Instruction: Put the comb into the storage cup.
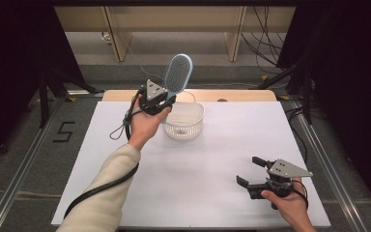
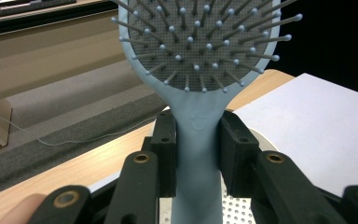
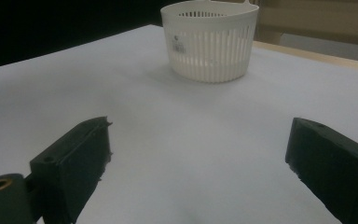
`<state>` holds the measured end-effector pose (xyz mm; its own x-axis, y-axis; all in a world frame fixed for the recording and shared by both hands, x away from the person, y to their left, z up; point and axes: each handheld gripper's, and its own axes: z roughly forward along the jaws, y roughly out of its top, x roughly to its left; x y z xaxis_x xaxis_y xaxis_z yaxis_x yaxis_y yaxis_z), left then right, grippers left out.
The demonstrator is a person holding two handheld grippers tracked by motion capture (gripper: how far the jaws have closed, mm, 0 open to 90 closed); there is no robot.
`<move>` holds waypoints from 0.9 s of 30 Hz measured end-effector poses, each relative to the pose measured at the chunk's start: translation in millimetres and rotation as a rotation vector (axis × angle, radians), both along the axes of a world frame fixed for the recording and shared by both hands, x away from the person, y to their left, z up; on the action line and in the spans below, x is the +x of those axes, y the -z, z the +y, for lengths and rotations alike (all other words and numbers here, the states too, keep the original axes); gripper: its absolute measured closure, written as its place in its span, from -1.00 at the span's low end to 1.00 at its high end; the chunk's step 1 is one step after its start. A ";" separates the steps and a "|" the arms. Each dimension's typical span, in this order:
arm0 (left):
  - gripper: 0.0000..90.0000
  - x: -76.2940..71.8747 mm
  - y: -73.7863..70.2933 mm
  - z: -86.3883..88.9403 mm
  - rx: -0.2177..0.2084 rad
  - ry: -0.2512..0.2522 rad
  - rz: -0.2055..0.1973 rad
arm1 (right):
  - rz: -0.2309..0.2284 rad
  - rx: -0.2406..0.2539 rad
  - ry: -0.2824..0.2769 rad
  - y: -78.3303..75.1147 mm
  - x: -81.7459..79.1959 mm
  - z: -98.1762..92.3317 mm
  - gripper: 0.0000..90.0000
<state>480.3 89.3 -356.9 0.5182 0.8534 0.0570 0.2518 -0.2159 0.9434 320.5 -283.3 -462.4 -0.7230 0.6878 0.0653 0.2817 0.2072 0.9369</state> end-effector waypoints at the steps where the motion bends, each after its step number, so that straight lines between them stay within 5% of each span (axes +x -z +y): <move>1: 0.55 0.3 -0.1 -0.1 0.000 -0.001 -0.001 | 0.000 0.000 0.000 0.1 0.1 -0.1 -0.84; 27: 0.55 5.3 3.5 -2.9 -0.008 0.000 -0.014 | 0.002 0.003 -0.001 0.2 0.1 0.3 -0.84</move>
<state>485.6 86.4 -360.5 0.5176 0.8537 0.0577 0.2387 -0.2089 0.9484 320.6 -283.0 -462.6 -0.7235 0.6868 0.0688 0.2833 0.2046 0.9369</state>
